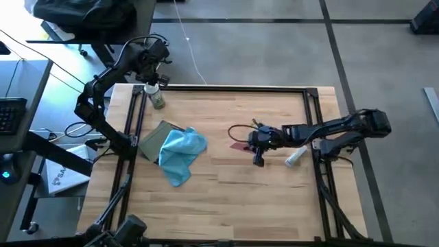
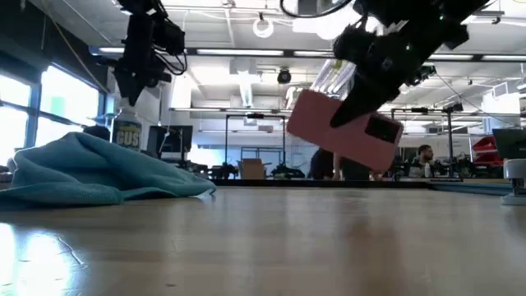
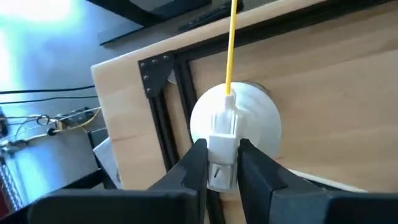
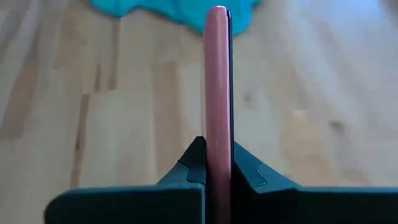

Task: Apply microfiber cloth
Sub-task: Spray the cellphone with the spray bottle cleaner

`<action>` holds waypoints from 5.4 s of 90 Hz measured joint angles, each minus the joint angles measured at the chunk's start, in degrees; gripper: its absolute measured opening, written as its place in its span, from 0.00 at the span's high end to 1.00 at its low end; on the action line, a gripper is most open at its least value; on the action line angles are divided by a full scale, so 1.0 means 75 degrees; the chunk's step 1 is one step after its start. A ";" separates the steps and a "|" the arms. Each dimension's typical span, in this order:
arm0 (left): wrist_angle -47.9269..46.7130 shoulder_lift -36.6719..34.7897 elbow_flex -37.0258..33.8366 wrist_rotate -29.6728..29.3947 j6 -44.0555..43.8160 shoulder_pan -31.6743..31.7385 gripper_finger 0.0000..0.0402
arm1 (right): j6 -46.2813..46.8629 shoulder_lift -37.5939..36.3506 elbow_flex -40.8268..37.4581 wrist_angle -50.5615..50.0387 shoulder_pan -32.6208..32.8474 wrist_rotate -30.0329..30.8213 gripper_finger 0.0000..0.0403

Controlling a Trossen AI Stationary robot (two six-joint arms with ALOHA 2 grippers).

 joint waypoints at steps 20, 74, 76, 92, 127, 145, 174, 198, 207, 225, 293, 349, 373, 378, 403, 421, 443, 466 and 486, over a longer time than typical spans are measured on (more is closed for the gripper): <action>-0.0175 -0.0568 0.0354 0.0567 -0.0042 -0.0826 0.93 | -0.0076 -0.1377 0.0000 -0.0335 0.0000 0.0910 1.00; 0.0702 -0.1238 0.0580 0.0639 -0.3083 -0.5897 0.93 | 0.0333 -0.2150 -0.0003 -0.0443 -0.0007 0.2169 1.00; 0.0776 -0.1200 0.0580 0.0638 -0.3207 -0.6078 0.93 | 0.0331 -0.2157 -0.0005 -0.0424 -0.0016 0.2259 1.00; 0.1192 -0.0828 0.0574 0.0618 -0.4271 -0.7411 0.93 | 0.0298 -0.2204 -0.0006 -0.0171 -0.0110 0.2501 1.00; 0.1446 0.0326 0.1398 0.0857 -0.4834 -0.8590 0.94 | 0.0198 -0.2104 -0.0006 -0.0064 -0.0122 0.2843 1.00; 0.0652 0.1002 0.2208 0.1302 -0.4979 -0.8604 0.94 | 0.0279 -0.1589 -0.0006 0.0507 -0.0122 0.3102 1.00; -0.0297 0.1742 0.2873 0.1632 -0.5996 -0.8954 0.93 | -0.0167 -0.0294 -0.0006 0.2506 -0.0011 0.3364 1.00; -0.0303 0.2208 0.2894 0.1695 -0.6222 -0.9090 0.91 | -0.0870 0.0409 -0.0012 0.3628 0.0216 0.3796 1.00; -0.0271 0.2262 0.2906 0.1718 -0.6225 -0.9087 0.90 | -0.0945 0.0694 -0.0012 0.3898 0.0214 0.3801 1.00; -0.0251 0.2212 0.2909 0.1968 -0.6111 -0.9091 0.83 | -0.1406 0.1016 -0.0012 0.4535 0.0113 0.3596 1.00; -0.0833 0.2203 0.4252 0.1173 -0.3449 -0.9489 0.73 | -0.0872 0.1016 -0.0015 0.3921 0.0029 0.2522 1.00; -0.0509 0.1883 0.2040 -0.0705 -0.0359 -1.0427 0.73 | 0.0159 0.1016 -0.0015 0.3058 0.0281 0.2499 1.00; 0.0650 0.1894 0.1439 -0.0674 0.0255 -1.0439 0.78 | 0.0367 0.1016 -0.0015 0.3081 0.0367 0.2499 1.00; 0.0863 0.1894 0.1445 -0.0574 0.0372 -1.0439 0.78 | 0.0423 0.1016 -0.0015 0.3065 0.0367 0.2501 1.00; 0.1172 0.1883 0.1524 0.0090 0.0402 -1.0439 0.79 | 0.0609 0.1016 -0.0015 0.2795 0.0367 0.2490 1.00; 0.1098 0.1882 0.1524 0.0246 0.0313 -1.0496 0.79 | 0.0871 0.1016 -0.0015 0.2585 0.0399 0.2393 1.00; 0.1395 0.0671 0.1170 -0.0877 0.0173 -1.0914 0.79 | 0.1348 0.1010 -0.0015 0.2345 0.0280 0.1777 1.00; 0.4822 -0.1821 -0.1331 -0.0640 0.0977 -1.0689 0.79 | 0.1577 0.1007 0.0024 0.2214 0.0140 0.1327 1.00; 0.7927 -0.3414 -0.3979 0.0026 0.2219 -0.9616 0.79 | 0.1533 0.1002 0.0440 0.1500 -0.0302 0.0962 1.00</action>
